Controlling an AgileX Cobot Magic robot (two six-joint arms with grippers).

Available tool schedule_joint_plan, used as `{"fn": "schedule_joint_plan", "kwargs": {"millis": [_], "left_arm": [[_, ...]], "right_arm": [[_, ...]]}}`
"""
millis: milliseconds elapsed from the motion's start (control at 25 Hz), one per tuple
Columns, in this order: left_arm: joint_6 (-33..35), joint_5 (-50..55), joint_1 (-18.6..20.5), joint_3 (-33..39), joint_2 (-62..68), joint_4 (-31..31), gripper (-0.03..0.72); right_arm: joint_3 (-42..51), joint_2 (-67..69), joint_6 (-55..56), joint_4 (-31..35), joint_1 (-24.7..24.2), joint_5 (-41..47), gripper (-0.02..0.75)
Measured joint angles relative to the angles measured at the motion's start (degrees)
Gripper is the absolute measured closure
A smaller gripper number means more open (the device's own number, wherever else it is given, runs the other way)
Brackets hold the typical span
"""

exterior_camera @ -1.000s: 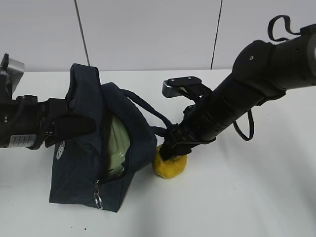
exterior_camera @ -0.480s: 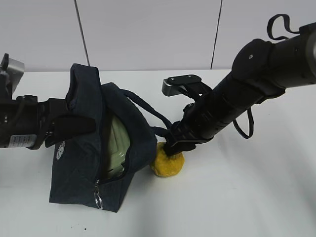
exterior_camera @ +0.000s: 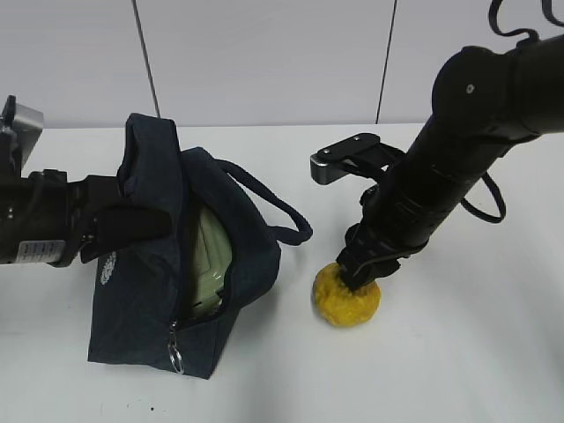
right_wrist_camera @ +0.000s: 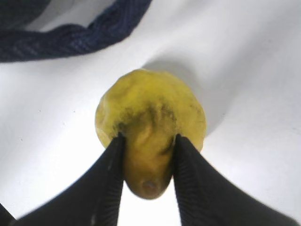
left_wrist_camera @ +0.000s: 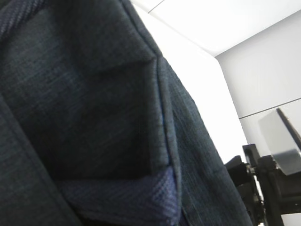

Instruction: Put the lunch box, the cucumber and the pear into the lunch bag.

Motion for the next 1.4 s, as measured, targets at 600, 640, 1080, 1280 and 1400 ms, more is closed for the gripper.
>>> {"fn": "schedule_joint_plan", "kwargs": {"millis": [600, 640, 1080, 1280, 1400], "left_arm": [[0.0, 0.0, 0.0, 0.0, 0.0, 0.0, 0.708], [0.0, 0.0, 0.0, 0.0, 0.0, 0.0, 0.708], [0.0, 0.0, 0.0, 0.0, 0.0, 0.0, 0.708], [0.0, 0.0, 0.0, 0.0, 0.0, 0.0, 0.708], [0.0, 0.1, 0.0, 0.0, 0.0, 0.0, 0.708]], "right_arm": [[-3.1, -16.6, 8.9, -11.4, 0.0, 3.0, 0.478], [-4.0, -17.4, 8.9, -10.4, 0.0, 3.0, 0.478], [-8.3, -15.9, -8.0, 22.1, 0.0, 3.1, 0.478], [-8.3, -9.4, -15.8, 32.3, 0.0, 3.5, 0.478], [-8.3, -5.4, -17.2, 34.2, 0.0, 3.8, 0.478]]}}
